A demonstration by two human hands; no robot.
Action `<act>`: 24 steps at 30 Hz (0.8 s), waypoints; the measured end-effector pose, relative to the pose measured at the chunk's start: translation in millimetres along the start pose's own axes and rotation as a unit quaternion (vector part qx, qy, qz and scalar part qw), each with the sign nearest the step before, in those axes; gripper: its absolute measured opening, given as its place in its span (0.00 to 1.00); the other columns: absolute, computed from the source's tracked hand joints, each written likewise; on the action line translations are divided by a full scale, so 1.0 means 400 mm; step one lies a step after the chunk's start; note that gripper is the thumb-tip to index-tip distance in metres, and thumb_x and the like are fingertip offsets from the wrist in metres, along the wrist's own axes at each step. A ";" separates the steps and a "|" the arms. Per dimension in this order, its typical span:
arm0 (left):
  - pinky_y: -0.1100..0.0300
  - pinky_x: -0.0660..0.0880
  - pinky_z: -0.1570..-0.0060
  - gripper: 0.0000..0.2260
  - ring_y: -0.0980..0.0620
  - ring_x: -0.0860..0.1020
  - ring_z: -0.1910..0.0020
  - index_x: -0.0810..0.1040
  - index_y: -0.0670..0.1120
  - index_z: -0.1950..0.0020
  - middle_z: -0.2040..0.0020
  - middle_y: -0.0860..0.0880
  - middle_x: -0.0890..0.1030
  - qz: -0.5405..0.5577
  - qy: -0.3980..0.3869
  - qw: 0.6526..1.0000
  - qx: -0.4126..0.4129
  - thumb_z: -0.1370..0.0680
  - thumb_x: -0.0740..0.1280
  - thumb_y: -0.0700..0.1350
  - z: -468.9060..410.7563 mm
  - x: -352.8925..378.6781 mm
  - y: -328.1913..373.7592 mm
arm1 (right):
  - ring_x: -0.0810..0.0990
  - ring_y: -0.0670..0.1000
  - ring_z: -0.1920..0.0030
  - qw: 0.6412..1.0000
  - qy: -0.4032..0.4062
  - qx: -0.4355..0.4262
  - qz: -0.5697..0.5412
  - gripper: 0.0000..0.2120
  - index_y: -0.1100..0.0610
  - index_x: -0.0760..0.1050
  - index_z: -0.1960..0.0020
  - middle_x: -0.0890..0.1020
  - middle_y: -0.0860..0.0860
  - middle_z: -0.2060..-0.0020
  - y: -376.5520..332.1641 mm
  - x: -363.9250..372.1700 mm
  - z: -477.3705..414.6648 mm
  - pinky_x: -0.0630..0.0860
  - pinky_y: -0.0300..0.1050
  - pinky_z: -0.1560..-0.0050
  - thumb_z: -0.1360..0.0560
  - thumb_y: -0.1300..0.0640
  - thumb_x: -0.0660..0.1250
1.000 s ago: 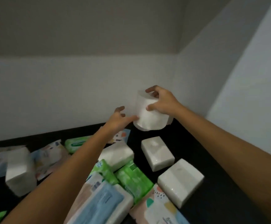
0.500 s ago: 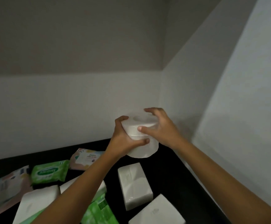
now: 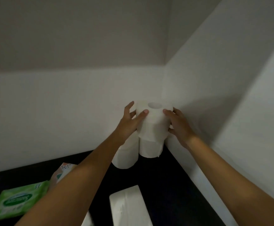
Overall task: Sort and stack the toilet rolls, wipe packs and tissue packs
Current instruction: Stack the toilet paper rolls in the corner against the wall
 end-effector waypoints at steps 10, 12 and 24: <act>0.44 0.71 0.36 0.26 0.48 0.70 0.33 0.62 0.50 0.27 0.30 0.50 0.69 0.003 0.015 0.999 -0.044 0.23 0.63 0.55 -0.150 0.020 -0.091 | 0.75 0.50 0.44 0.999 0.034 -0.001 0.028 0.16 0.54 0.73 0.36 0.78 0.51 0.43 0.065 0.006 -0.150 0.73 0.49 0.37 0.23 0.55 0.61; 0.46 0.72 0.37 0.26 0.49 0.71 0.34 0.62 0.50 0.27 0.30 0.50 0.69 -0.004 0.023 0.998 -0.050 0.23 0.63 0.55 -0.156 0.019 -0.112 | 0.76 0.52 0.41 0.998 0.039 0.008 0.043 0.17 0.54 0.73 0.35 0.78 0.53 0.40 0.083 0.011 -0.160 0.72 0.53 0.35 0.23 0.55 0.61; 0.53 0.73 0.43 0.27 0.49 0.70 0.35 0.61 0.51 0.27 0.29 0.51 0.68 -0.025 0.026 0.998 -0.053 0.24 0.63 0.55 -0.150 0.011 -0.124 | 0.76 0.52 0.45 0.994 0.062 -0.012 0.094 0.18 0.58 0.71 0.34 0.78 0.56 0.40 0.101 0.018 -0.162 0.69 0.41 0.49 0.22 0.55 0.60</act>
Point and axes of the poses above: each hand's wrist, its own z-axis away from the middle knuckle, its own x-axis out of the palm, y = z × x, the point moved 6 cm from there along -z, towards the middle knuckle
